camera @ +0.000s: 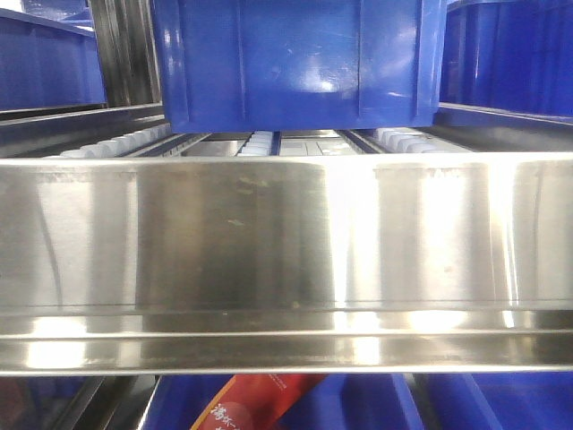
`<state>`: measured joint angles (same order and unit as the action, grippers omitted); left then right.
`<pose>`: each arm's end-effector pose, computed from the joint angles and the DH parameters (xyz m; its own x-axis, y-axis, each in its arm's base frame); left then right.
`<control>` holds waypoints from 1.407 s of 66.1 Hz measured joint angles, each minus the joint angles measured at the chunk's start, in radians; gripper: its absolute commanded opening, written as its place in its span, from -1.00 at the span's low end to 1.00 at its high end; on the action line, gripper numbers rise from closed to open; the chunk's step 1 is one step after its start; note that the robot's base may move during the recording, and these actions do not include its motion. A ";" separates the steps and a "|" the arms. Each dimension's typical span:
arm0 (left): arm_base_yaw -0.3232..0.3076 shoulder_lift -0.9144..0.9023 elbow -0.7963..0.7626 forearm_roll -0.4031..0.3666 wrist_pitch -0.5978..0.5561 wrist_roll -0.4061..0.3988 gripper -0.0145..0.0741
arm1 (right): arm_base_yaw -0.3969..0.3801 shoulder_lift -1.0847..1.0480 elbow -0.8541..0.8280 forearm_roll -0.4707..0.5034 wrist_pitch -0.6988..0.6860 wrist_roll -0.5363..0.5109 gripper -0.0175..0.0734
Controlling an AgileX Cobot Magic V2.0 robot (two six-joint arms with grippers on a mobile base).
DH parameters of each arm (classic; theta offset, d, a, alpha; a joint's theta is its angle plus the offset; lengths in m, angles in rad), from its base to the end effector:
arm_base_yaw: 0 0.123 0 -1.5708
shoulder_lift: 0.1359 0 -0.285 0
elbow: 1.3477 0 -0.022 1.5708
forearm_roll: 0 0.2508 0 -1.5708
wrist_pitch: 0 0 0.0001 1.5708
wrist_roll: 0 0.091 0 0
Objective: Fetch blue bin and place on conveyor start
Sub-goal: 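Lift the teal bin with both grippers and pull it off the shelf, then hold the teal bin in both grippers while driving to the conveyor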
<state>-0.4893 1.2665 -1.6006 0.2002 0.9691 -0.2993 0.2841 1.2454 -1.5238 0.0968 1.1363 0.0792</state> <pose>0.2269 -0.1039 0.4805 -0.5073 0.0646 -0.8594 0.2504 0.9652 -0.0753 0.2260 0.0743 0.4500 -0.7034 -0.0811 -0.7062 -0.2573 0.9551 0.1466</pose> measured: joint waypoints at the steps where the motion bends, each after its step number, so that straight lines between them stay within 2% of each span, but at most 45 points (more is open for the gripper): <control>1: 0.000 0.000 0.000 0.000 -0.005 0.000 -0.92 | 0.000 0.000 0.000 0.000 0.000 0.000 -0.95; 41: 0.000 0.002 0.002 0.041 -0.191 0.023 -0.92 | 0.000 0.000 -0.002 0.000 -0.008 0.002 -0.95; 93: 0.000 0.002 0.004 0.041 -0.205 0.025 -0.92 | -0.002 -0.003 -0.002 0.002 -0.008 0.007 -0.95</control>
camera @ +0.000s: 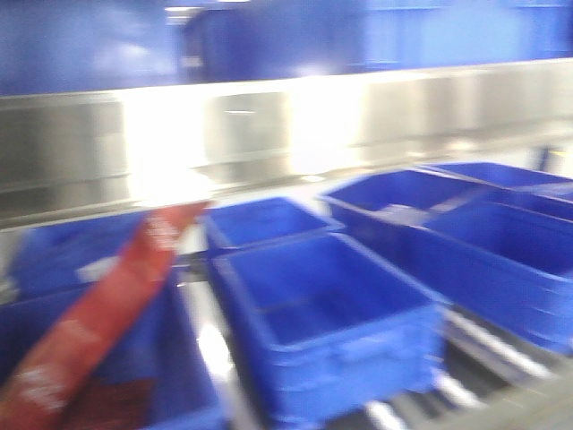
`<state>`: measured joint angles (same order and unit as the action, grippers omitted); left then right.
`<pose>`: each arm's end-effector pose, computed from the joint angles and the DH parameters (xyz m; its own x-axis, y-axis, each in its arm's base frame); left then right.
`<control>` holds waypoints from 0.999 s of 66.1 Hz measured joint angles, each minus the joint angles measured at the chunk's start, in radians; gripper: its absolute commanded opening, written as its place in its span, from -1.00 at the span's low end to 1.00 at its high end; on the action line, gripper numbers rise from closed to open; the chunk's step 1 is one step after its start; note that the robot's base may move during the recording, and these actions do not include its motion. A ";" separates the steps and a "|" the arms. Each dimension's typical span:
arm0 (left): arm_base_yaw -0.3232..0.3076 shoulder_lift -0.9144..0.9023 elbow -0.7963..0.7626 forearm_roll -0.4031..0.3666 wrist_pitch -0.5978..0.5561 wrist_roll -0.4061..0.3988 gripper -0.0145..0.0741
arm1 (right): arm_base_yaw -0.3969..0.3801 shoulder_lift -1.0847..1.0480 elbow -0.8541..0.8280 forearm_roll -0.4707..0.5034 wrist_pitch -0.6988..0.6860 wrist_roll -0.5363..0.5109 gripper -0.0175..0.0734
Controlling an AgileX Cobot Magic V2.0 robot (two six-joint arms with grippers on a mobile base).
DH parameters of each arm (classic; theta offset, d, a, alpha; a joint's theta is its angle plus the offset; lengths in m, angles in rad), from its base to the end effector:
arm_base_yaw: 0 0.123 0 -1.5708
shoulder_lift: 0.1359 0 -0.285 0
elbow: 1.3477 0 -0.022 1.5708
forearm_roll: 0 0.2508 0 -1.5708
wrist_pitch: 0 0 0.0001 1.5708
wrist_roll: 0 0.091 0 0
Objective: Fetch blue bin and place on conveyor start
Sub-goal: 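Hold the teal bin in both grippers while driving to the conveyor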
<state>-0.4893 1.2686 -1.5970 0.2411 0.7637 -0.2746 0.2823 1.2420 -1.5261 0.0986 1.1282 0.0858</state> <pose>0.2349 -0.1081 0.4960 -0.3196 0.0599 -0.9456 0.2957 0.9545 -0.0395 0.2254 0.0738 0.4520 -0.6962 -0.0694 -0.7145 -0.2528 0.9553 0.1535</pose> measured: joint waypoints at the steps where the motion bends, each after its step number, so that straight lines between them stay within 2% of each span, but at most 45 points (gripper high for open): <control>1: 0.000 0.000 0.000 0.000 0.000 0.000 -0.92 | 0.000 0.000 0.000 0.000 0.000 0.000 -0.95; 66: 0.000 0.002 0.002 0.000 -0.005 0.000 -0.92 | 0.000 0.000 0.000 0.000 0.000 0.002 -0.95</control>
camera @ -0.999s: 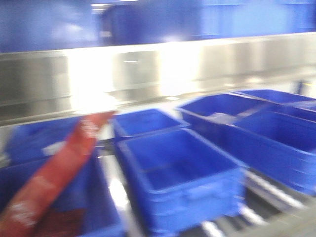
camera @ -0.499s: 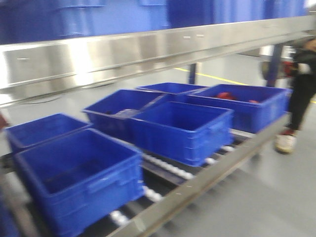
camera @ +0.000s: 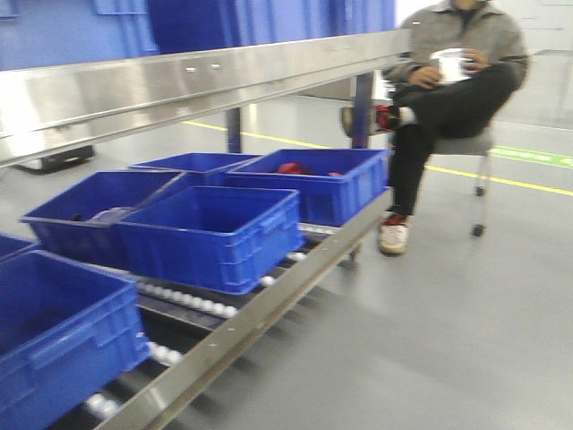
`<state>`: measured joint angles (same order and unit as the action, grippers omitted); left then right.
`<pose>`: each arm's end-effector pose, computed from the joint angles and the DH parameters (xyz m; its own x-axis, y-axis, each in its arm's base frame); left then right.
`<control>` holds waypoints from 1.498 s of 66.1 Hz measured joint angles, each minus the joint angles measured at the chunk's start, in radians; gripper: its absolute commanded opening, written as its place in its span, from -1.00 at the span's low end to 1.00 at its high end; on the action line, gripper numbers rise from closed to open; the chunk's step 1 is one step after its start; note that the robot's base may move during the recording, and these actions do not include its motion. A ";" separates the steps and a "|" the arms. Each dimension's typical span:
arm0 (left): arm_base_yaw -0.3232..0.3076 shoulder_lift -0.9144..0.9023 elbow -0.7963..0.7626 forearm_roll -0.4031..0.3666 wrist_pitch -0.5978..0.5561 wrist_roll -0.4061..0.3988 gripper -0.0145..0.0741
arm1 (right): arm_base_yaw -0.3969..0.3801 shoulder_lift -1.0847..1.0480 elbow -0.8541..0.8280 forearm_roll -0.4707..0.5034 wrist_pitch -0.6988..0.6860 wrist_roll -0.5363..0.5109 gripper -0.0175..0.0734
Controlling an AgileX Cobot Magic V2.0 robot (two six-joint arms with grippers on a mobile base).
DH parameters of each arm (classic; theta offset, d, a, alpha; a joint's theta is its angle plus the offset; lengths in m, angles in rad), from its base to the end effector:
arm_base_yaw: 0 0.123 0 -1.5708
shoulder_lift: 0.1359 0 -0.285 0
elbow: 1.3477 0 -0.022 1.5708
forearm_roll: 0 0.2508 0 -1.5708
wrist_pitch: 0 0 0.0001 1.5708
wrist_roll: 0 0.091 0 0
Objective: Fetch blue bin and place on conveyor start
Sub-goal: 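Hold the teal bin in both grippers while driving to the conveyor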
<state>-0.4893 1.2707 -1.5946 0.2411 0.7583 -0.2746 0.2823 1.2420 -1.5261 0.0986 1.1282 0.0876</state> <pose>0.2359 -0.1087 0.4952 -0.3187 0.0604 -0.9459 0.2969 0.9541 -0.0391 0.2254 0.0738 0.4520 -0.6966 -0.0677 -0.7142 -0.2515 0.9554 0.1548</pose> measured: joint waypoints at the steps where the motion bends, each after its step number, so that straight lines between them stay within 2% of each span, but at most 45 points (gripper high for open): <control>1: 0.000 0.000 0.000 0.000 0.000 0.000 -0.92 | 0.000 0.000 0.000 0.000 0.000 0.000 -0.95; 99: 0.000 0.000 0.000 0.000 -0.001 0.000 -0.92 | 0.000 0.000 0.000 0.000 0.004 0.000 -0.95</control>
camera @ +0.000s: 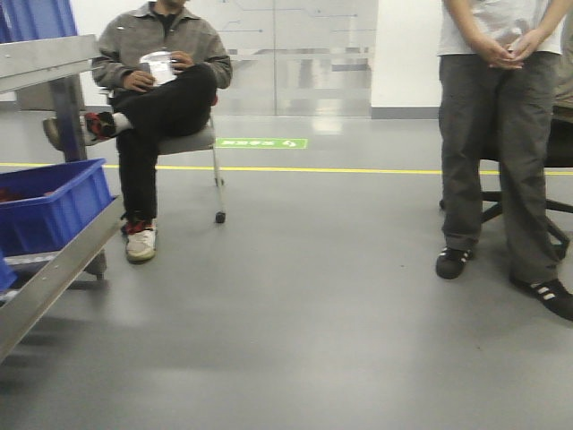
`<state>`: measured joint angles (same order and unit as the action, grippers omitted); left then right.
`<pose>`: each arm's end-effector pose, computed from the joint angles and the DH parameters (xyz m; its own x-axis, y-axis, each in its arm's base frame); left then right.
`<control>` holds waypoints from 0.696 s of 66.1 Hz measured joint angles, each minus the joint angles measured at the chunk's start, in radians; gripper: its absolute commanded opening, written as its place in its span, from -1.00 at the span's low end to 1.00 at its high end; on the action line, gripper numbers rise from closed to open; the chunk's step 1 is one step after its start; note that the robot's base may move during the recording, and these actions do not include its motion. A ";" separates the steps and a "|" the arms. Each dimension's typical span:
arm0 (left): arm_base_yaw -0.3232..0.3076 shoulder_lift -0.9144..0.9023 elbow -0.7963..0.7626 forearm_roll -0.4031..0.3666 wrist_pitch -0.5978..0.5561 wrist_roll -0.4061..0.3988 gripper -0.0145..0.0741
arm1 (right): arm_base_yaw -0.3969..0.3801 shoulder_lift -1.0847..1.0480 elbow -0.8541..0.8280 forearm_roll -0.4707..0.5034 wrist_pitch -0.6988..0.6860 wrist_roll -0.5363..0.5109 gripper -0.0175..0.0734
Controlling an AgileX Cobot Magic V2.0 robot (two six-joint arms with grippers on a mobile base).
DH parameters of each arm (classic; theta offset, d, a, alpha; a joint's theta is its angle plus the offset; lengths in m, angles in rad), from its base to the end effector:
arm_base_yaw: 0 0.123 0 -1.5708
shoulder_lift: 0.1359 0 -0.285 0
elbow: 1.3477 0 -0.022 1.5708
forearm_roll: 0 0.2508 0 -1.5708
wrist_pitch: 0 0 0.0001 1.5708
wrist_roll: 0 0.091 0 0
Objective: Fetch blue bin and place on conveyor start
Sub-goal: 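Hold the teal bin in both grippers while driving to the conveyor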
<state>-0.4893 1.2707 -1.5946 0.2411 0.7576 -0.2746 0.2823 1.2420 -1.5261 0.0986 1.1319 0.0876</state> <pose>0.2360 -0.1087 0.4952 -0.3181 0.0602 -0.9461 0.2971 0.9541 -0.0392 0.2252 0.0738 0.4518 -0.6991 -0.0687 -0.7117 -0.2513 0.9555 0.1546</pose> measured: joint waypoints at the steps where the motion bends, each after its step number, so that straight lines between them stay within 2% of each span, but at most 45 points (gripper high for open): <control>1: 0.000 0.000 0.000 0.000 0.000 0.000 -0.92 | 0.000 0.000 0.000 0.000 0.000 0.000 -0.95; 46: 0.000 0.000 0.000 -0.002 0.000 0.000 -0.92 | 0.000 0.000 0.000 0.000 0.002 0.000 -0.95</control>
<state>-0.4893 1.2707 -1.5946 0.2393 0.7576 -0.2746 0.2823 1.2420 -1.5261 0.0986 1.1340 0.0876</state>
